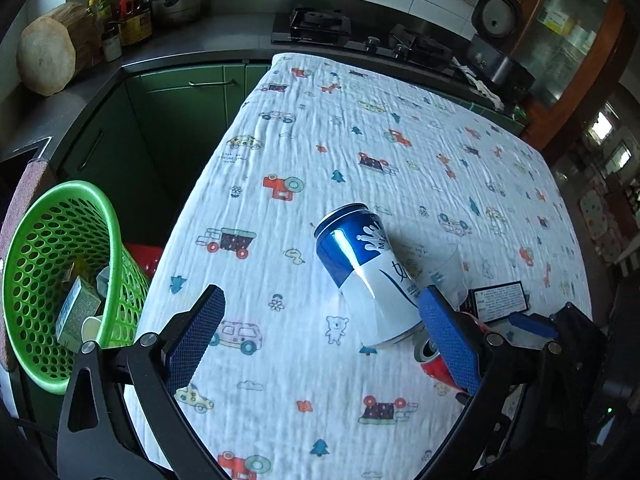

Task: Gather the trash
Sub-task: 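Move both grippers back to the table toward the two cans, then grasp the blue-white can with the left gripper while the right gripper grasps the red Coke can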

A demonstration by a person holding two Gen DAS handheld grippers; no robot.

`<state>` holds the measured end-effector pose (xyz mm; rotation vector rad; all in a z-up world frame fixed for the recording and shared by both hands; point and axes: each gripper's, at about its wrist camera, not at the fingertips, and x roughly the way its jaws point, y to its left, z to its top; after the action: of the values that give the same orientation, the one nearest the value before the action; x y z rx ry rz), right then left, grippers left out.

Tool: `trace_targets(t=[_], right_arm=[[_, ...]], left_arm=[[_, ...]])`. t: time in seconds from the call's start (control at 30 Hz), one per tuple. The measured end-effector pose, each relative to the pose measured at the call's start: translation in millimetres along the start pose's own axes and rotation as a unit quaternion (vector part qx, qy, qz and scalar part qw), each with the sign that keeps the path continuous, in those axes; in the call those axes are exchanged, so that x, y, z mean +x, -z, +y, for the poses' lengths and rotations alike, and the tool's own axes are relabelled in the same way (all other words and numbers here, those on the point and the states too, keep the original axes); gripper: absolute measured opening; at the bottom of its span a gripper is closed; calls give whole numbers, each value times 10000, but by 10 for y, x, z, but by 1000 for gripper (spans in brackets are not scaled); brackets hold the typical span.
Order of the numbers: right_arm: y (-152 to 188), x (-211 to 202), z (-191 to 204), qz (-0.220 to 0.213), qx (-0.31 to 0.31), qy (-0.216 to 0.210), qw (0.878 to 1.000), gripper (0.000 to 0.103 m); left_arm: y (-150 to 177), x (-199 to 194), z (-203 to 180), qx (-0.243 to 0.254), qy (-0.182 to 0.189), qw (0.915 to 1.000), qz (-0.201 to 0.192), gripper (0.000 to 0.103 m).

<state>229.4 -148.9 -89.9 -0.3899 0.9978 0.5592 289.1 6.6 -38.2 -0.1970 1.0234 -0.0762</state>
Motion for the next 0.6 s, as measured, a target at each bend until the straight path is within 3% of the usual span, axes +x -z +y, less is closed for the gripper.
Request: trace_targets(t=[0.27,0.5,0.6], right_arm=[[13,58,24,59,-116,3,9999,89],[1,116,18,146,-115,6,9998,81],[-3,124,28,170,-112,-32,9998,78]], left_arm=[[-112,282,-75,-381,71,9989,249,96],[-199,494,-189,-486,224,9976,445,95],[-230,588,-242,-462,247,9971,551,88]])
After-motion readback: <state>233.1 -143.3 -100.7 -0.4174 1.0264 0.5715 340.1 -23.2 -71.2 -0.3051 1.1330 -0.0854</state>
